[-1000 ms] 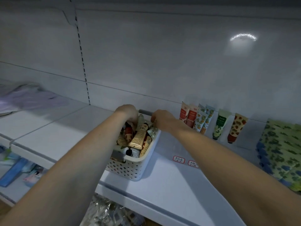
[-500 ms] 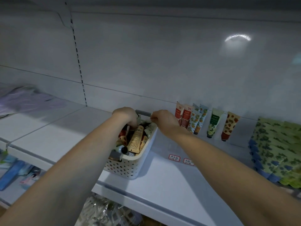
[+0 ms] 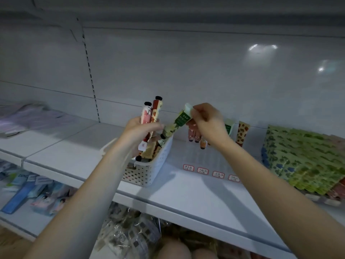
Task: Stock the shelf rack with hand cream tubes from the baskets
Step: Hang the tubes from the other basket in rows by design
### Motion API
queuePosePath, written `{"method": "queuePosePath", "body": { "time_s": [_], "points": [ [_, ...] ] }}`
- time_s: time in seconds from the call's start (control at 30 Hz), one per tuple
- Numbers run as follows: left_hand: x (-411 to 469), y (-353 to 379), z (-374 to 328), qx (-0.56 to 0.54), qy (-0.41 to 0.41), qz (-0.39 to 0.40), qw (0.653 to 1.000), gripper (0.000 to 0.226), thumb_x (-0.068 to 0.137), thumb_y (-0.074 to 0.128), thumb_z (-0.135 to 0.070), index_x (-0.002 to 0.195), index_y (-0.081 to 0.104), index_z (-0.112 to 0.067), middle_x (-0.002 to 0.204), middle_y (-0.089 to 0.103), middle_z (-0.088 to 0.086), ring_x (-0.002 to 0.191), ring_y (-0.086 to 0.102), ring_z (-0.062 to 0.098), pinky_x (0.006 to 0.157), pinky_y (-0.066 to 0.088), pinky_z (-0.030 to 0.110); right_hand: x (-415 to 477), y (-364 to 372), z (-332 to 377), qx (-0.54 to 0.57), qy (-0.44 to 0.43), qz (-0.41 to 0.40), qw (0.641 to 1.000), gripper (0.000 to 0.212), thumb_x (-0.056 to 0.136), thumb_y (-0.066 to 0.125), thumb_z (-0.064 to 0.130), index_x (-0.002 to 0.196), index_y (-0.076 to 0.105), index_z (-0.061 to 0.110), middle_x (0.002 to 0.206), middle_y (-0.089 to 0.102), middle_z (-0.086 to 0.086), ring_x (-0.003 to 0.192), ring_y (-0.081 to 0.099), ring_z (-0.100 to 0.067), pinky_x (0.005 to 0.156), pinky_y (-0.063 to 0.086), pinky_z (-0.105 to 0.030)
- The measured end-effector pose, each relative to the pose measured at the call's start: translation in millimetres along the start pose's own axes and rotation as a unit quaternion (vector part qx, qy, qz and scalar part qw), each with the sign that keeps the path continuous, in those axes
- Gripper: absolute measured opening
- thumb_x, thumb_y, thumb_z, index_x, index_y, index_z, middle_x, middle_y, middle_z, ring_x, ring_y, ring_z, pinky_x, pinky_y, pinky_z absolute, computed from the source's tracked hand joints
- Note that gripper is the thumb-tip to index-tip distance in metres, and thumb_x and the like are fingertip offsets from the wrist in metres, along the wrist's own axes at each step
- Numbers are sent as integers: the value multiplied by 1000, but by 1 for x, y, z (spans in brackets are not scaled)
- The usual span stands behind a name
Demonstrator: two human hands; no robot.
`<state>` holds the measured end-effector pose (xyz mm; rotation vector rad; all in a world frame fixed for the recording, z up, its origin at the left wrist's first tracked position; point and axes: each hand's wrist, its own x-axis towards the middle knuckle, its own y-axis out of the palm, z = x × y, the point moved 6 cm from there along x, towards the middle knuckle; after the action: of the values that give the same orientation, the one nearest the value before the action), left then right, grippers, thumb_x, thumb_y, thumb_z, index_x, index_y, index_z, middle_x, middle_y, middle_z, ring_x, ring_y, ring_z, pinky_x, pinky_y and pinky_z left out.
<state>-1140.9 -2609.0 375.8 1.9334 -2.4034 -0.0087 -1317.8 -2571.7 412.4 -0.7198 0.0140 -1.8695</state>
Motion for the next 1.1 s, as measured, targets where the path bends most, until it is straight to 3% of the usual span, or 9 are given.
{"method": "queuePosePath", "body": {
  "time_s": [0.1,0.2,0.27,0.4,0.47,0.57,0.73,0.93,1.1],
  "points": [
    [-38,22,5,-72,-24,58,995,11,78,69,-7,84,62,-10,74,65,5,64,63,15,57,55,22,-28,-26,5,67,19,29,997,13,96,47,9,87,56,14,76,65,-2,58,66,-6,62,56,-30],
    [-66,39,17,-115,-50,86,988,24,71,72,-11,93,63,-8,75,68,5,60,66,10,54,54,20,-54,-47,3,130,36,48,990,19,95,47,7,85,57,18,77,64,-4,57,65,-6,58,56,-23],
    [-78,49,26,-101,-63,103,988,40,59,74,-20,96,62,-8,78,70,7,69,67,15,62,54,25,-66,-60,0,169,48,47,983,19,95,46,6,85,58,17,76,66,-2,59,66,-8,56,55,-19],
    [-105,77,35,-150,-84,171,970,40,63,71,-15,101,61,-8,94,72,15,89,70,29,83,56,39,-80,-80,-4,198,68,29,977,15,94,47,7,87,59,14,72,70,3,62,68,-10,57,55,-19],
    [-111,87,36,-148,-62,167,973,44,63,72,-13,105,60,-6,88,73,11,81,71,24,77,58,34,-85,-86,-4,186,70,15,980,15,94,49,7,87,60,14,66,70,4,59,67,-9,54,54,-18],
    [-113,92,38,-135,-36,129,982,28,73,71,-4,99,61,-5,79,73,8,72,71,20,67,59,29,-92,-93,-4,179,80,-7,980,9,91,55,10,84,61,12,62,69,1,56,66,-11,49,51,-17],
    [-119,99,44,-190,-31,126,973,12,79,65,-4,90,60,-4,76,72,12,68,70,24,65,59,31,-104,-96,-5,220,105,-8,970,17,89,58,20,83,64,5,70,70,-6,62,67,-13,53,52,-18],
    [-114,101,59,-150,-29,111,982,12,81,67,-7,91,60,-6,74,72,9,71,71,23,66,59,30,-119,-80,-30,223,143,23,964,12,86,60,13,79,63,4,73,71,-4,68,69,-15,58,54,-20],
    [-98,97,73,-98,-31,80,991,25,79,71,-13,101,61,-7,80,74,4,74,72,17,66,59,25,-108,-85,-57,184,172,-18,968,10,86,63,10,79,65,3,72,71,-6,64,70,-15,58,56,-19]
  ]
}}
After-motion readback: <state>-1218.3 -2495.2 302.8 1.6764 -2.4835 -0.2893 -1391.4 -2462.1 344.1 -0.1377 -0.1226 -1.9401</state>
